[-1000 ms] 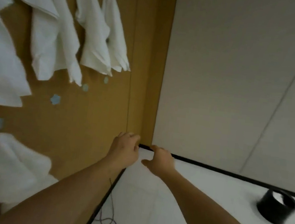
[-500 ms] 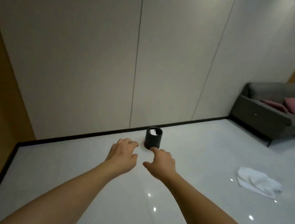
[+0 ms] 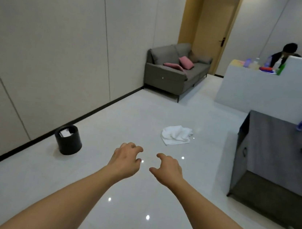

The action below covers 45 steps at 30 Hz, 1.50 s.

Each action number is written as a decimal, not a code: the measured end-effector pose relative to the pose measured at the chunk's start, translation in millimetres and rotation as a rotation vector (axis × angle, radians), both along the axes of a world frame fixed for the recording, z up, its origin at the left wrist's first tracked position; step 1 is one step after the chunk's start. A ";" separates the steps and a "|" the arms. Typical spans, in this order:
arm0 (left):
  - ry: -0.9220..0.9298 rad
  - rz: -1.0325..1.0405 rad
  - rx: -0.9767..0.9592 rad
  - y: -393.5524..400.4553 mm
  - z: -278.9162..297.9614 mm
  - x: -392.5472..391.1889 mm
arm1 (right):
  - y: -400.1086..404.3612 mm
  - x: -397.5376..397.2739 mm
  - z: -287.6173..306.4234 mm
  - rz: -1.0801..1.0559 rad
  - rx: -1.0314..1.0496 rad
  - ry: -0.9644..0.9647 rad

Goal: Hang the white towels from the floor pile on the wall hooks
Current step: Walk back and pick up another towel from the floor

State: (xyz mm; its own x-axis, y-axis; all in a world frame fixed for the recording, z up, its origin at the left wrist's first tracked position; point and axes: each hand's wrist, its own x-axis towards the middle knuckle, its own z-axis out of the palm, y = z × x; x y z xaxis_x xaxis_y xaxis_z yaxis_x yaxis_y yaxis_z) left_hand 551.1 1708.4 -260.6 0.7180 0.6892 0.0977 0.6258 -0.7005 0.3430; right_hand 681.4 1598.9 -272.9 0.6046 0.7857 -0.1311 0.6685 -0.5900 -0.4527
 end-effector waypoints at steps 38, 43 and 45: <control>0.318 -0.268 -0.167 412.0 -122.3 649.8 | 341.5 624.8 -155.1 -0.407 -0.116 0.469; 0.398 -0.235 -0.240 446.5 -145.6 699.0 | 375.8 684.1 -184.2 -0.423 -0.182 0.545; 0.429 -0.217 -0.273 462.3 -159.2 713.2 | 393.4 698.8 -196.6 -0.423 -0.221 0.579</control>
